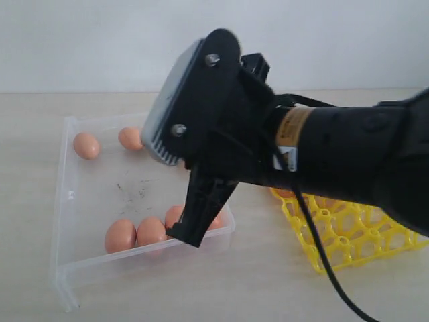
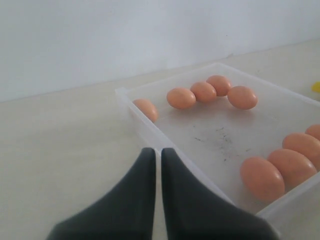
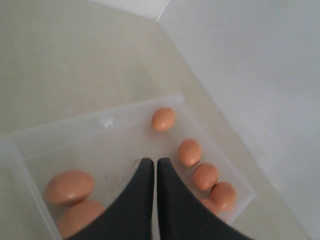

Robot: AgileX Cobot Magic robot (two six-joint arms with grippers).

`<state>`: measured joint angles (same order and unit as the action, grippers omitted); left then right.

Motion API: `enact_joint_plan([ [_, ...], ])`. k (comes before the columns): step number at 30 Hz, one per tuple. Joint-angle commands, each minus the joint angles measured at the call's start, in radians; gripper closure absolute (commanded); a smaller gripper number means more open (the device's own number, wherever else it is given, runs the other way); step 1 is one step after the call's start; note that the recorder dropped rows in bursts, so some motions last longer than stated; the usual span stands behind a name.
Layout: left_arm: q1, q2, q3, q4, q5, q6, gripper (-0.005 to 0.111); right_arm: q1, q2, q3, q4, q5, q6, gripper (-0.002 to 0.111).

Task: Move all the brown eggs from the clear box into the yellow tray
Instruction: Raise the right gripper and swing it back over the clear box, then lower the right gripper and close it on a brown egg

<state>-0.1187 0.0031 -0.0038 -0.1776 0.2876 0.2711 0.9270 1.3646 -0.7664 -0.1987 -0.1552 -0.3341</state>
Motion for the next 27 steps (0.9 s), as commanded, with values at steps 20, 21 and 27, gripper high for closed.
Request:
enact_joint_plan([
  [20, -0.006, -0.003, 0.004, 0.002, -0.002, 0.000, 0.103, -0.075, 0.758, -1.060, 0.199, 1.084, 0.416, 0.062],
  [21, -0.006, -0.003, 0.004, 0.002, -0.002, 0.000, 0.103, -0.103, 0.785, -1.108, 0.199, 1.107, 0.459, 0.059],
  [27, -0.006, -0.003, 0.004, 0.002, -0.002, 0.000, 0.103, -0.245, 0.904, -1.272, 0.241, 1.221, 0.542, 0.058],
])
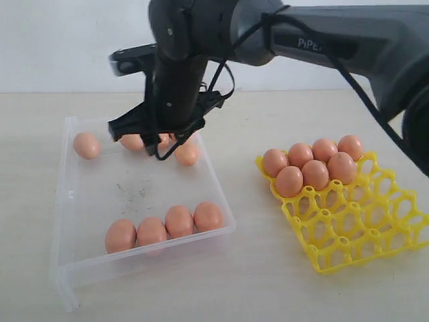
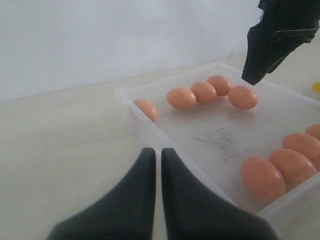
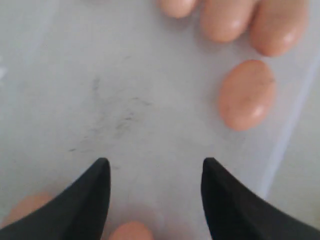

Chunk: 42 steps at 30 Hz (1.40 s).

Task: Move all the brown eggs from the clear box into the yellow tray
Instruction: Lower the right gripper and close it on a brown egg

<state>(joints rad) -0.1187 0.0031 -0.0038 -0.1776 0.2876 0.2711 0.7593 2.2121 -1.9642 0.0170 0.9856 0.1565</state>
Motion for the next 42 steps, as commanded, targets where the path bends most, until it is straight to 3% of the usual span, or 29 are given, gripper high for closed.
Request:
enact_joint_plan([
  [1, -0.006, -0.003, 0.004, 0.002, -0.002, 0.000, 0.103, -0.092, 0.074, -0.089, 0.047, 0.092, 0.051, 0.058],
  [10, -0.006, -0.003, 0.004, 0.002, -0.002, 0.000, 0.103, -0.132, 0.193, -0.206, 0.164, 0.025, -0.064, 0.058],
  [22, -0.006, -0.003, 0.004, 0.002, -0.002, 0.000, 0.103, -0.147, 0.329, -0.321, 0.037, 0.086, -0.080, 0.058],
  [30, -0.006, -0.003, 0.004, 0.002, -0.002, 0.000, 0.103, -0.151, 0.336, -0.321, 0.237, -0.144, -0.030, 0.058],
  [42, -0.006, -0.003, 0.004, 0.002, -0.002, 0.000, 0.103, -0.151, 0.336, -0.321, 0.239, 0.011, -0.253, 0.058],
])
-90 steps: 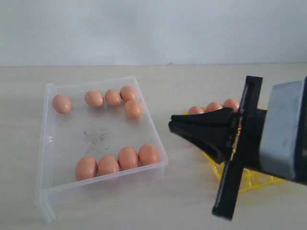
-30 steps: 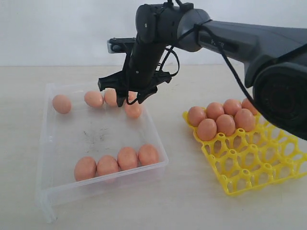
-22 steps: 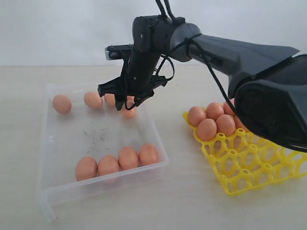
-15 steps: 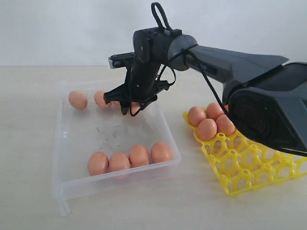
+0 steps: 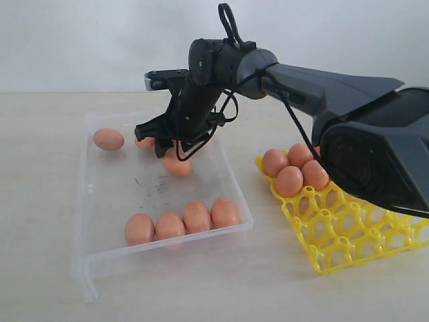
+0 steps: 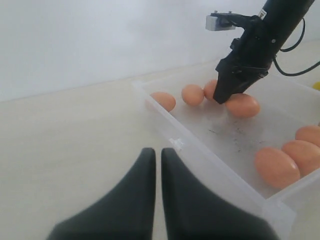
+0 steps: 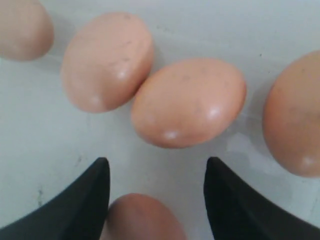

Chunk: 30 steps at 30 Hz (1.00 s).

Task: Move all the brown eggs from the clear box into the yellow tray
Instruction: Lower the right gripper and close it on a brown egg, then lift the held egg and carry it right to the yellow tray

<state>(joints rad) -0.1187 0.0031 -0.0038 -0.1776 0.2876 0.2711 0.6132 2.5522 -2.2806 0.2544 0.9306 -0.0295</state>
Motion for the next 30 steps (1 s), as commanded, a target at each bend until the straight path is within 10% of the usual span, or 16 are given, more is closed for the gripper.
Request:
enact_joint_plan([
  [1, -0.006, -0.003, 0.004, 0.002, -0.002, 0.000, 0.103, -0.005, -0.004, -0.005, 0.003, 0.081, -0.093, 0.058],
  [13, -0.006, -0.003, 0.004, 0.002, -0.002, 0.000, 0.103, -0.005, -0.017, -0.005, -0.002, 0.152, -0.280, 0.060],
  [17, -0.006, -0.003, 0.004, 0.002, -0.002, 0.000, 0.103, -0.003, -0.017, -0.005, 0.003, 0.148, -0.311, 0.108],
  [30, -0.006, -0.003, 0.004, 0.002, -0.002, 0.000, 0.103, 0.119, -0.023, 0.121, 0.018, -0.544, -0.260, 0.109],
])
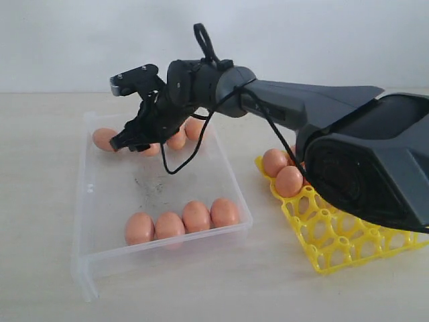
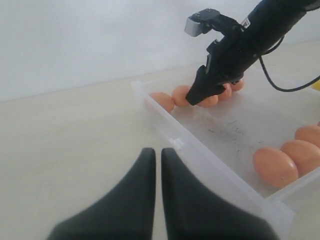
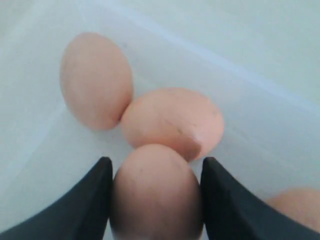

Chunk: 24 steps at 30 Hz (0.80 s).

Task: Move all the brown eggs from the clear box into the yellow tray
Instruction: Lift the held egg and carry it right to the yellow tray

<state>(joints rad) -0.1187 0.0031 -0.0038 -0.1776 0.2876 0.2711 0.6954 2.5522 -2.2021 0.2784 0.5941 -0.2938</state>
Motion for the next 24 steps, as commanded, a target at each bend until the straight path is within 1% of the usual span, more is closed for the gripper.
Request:
enact_joint_plan([
  [1, -0.006, -0.003, 0.004, 0.002, -0.002, 0.000, 0.103, 0.046, -0.028, 0.062, -0.009, -0.261, 0.004, 0.109],
  [3, -0.006, -0.003, 0.004, 0.002, -0.002, 0.000, 0.103, 0.062, -0.044, 0.106, -0.010, -0.362, 0.004, 0.109],
  [6, -0.006, -0.003, 0.004, 0.002, -0.002, 0.000, 0.103, 0.081, -0.079, 0.212, 0.005, -0.560, 0.015, 0.109],
  [13, -0.006, -0.003, 0.004, 0.002, -0.002, 0.000, 0.103, 0.104, -0.193, 0.574, 0.035, -1.168, 0.134, 0.109],
  [17, -0.006, -0.003, 0.004, 0.002, -0.002, 0.000, 0.103, 0.107, -0.239, 0.802, 0.019, -1.517, 0.266, 0.109],
  [20, -0.006, -0.003, 0.004, 0.002, -0.002, 0.000, 0.103, 0.103, -0.260, 0.951, -0.027, -1.763, 0.362, 0.109],
  [21, -0.006, -0.003, 0.004, 0.002, -0.002, 0.000, 0.103, 0.103, -0.268, 1.002, -0.045, -1.815, 0.382, 0.109],
  [24, -0.006, -0.003, 0.004, 0.002, -0.002, 0.000, 0.103, 0.101, -0.319, 1.114, -0.047, -1.815, 0.392, 0.109],
])
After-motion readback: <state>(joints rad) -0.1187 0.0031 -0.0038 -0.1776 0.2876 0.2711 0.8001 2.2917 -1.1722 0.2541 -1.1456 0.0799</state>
